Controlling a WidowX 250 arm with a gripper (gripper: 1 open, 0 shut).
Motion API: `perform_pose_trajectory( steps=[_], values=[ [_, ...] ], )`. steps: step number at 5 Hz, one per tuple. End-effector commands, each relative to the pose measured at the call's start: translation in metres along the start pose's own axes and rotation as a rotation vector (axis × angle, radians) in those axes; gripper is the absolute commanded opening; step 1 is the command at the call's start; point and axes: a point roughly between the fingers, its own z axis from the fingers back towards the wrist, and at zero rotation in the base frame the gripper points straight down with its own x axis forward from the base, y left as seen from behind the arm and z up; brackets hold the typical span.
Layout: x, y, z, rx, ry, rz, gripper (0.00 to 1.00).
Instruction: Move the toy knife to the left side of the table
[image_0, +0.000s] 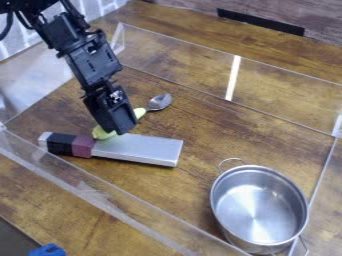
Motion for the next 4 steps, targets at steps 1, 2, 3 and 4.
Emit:
perform_pose_trajectory(
  steps=[1, 2, 3, 4],
  values=[
    [0.023, -0.022, 0.016, 0.036, -0.036, -0.099, 1.00],
    [0.022, -0.028, 0.026, 0.035, -0.037, -0.104, 1.00],
    [0.018, -0.033, 0.035, 0.032, -0.040, -0.106, 1.00],
    [0.020, -0.031, 0.026, 0.022, -0.033, -0.122, 1.00]
  ],
)
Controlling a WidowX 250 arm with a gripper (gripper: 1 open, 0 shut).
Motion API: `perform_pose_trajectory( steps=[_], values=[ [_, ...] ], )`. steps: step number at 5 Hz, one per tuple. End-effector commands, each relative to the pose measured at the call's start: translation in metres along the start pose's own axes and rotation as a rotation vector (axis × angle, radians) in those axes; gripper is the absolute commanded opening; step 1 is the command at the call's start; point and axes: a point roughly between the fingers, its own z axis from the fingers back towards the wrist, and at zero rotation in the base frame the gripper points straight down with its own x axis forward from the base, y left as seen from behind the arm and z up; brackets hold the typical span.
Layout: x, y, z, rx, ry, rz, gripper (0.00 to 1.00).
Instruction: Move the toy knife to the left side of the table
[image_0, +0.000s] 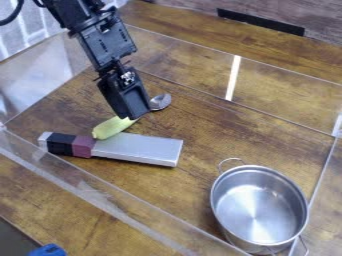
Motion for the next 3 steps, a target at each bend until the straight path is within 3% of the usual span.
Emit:
perform_pose_trajectory(
  steps=[1, 3],
  values=[
    [0.006, -0.004, 0.004, 0.032, -0.027, -0.047, 1.00],
    [0.005, 0.019, -0.011, 0.041, -0.062, 0.013, 1.00]
  ],
)
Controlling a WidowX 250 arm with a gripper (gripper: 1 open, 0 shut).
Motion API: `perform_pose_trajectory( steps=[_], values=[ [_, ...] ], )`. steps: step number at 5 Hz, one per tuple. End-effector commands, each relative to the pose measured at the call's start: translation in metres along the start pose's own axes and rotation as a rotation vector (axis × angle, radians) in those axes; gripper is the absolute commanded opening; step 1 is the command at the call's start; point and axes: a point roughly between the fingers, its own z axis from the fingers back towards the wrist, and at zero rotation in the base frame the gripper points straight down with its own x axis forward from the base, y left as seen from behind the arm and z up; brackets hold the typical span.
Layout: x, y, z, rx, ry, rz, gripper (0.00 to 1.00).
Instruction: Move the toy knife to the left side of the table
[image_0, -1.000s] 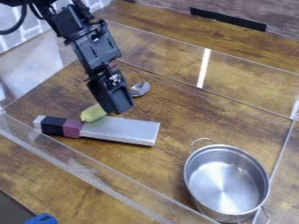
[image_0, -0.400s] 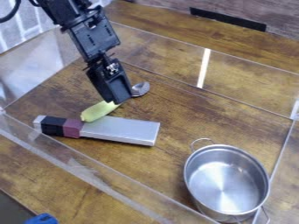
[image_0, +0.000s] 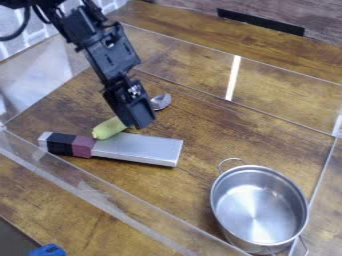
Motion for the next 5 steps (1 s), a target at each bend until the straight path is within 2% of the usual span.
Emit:
perform_pose_trajectory(
  steps=[1, 2, 3, 4, 5],
  values=[
    [-0.009, 0.004, 0.017, 0.026, -0.031, -0.017, 1.00],
    [-0.019, 0.011, 0.023, 0.024, -0.038, -0.017, 1.00],
    [-0.014, 0.016, 0.039, 0.014, -0.062, -0.026, 1.00],
    [-0.002, 0.010, 0.055, 0.036, -0.109, -0.010, 1.00],
    [0.009, -0.002, 0.074, 0.071, -0.149, -0.004, 1.00]
  ],
)
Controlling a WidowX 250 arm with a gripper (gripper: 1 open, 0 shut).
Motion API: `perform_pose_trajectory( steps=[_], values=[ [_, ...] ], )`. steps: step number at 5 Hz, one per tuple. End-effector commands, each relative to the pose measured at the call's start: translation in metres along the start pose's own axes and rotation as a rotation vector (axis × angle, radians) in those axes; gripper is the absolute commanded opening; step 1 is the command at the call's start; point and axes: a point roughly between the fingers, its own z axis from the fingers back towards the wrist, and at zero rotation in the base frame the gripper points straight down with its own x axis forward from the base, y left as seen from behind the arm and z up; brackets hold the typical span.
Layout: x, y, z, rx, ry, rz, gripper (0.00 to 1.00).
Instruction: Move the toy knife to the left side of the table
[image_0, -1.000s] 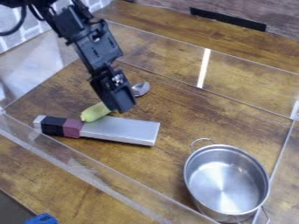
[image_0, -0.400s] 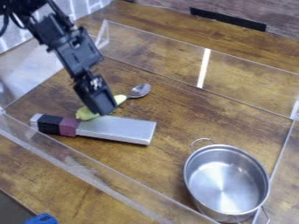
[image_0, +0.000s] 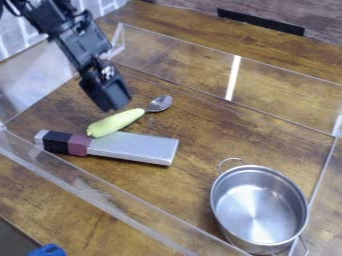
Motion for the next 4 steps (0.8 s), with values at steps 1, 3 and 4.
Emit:
perform_pose_trajectory(
  steps=[1, 3, 4],
  values=[
    [0.024, -0.028, 0.049, 0.104, -0.099, -0.046, 1.00],
    [0.015, -0.022, 0.061, 0.203, -0.101, -0.048, 1.00],
    [0.008, -0.013, 0.062, 0.233, -0.094, -0.054, 1.00]
  ],
)
